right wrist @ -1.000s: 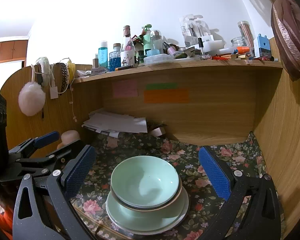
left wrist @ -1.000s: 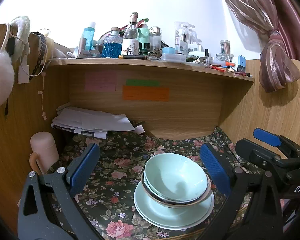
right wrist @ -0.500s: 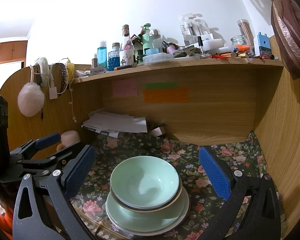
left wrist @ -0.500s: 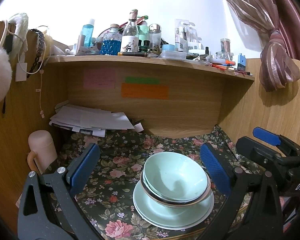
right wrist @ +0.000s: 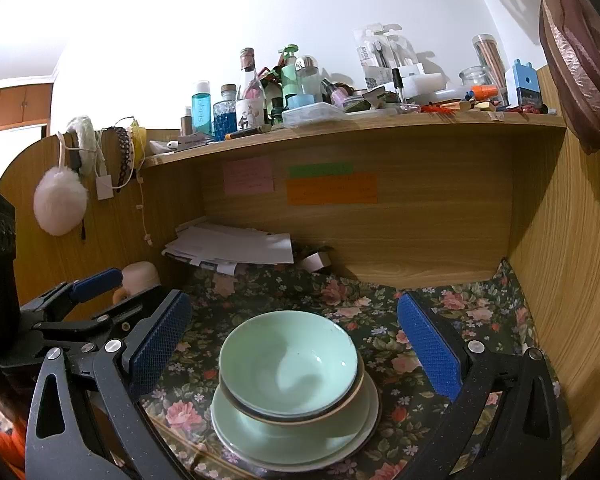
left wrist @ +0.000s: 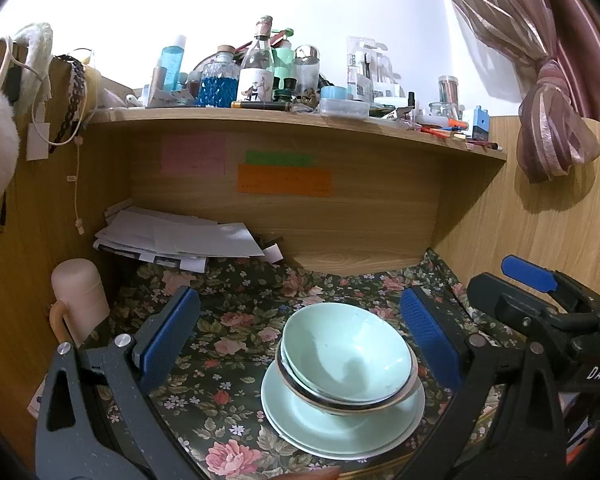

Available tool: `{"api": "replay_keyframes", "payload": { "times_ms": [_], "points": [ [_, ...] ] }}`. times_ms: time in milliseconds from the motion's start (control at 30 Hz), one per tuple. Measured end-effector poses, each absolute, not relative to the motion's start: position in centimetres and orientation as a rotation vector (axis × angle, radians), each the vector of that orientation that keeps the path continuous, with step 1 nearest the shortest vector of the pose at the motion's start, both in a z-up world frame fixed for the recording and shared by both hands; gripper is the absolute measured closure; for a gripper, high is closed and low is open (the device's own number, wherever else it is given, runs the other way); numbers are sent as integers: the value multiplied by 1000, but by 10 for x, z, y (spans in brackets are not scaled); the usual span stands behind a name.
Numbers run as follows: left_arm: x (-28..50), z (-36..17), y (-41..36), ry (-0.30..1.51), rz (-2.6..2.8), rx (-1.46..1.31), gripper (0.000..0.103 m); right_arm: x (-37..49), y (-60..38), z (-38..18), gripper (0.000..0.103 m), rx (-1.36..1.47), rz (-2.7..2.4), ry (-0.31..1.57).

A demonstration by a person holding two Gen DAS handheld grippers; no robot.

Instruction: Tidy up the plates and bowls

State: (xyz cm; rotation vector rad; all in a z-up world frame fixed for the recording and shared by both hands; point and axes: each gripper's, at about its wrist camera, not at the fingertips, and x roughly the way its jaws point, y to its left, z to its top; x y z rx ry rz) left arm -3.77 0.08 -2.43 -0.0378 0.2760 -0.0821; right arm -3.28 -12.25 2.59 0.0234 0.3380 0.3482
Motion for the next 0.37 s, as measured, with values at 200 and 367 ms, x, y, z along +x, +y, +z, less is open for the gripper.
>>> {"api": "replay_keyframes", "payload": {
  "times_ms": [200, 367],
  "points": [
    [-36, -24, 1, 280, -84, -45, 1, -32, -123, 26, 0, 23, 346, 339],
    [-31, -26, 4, 293, -99, -49, 1, -30, -122, 24, 0, 28, 340, 344]
  ]
}}
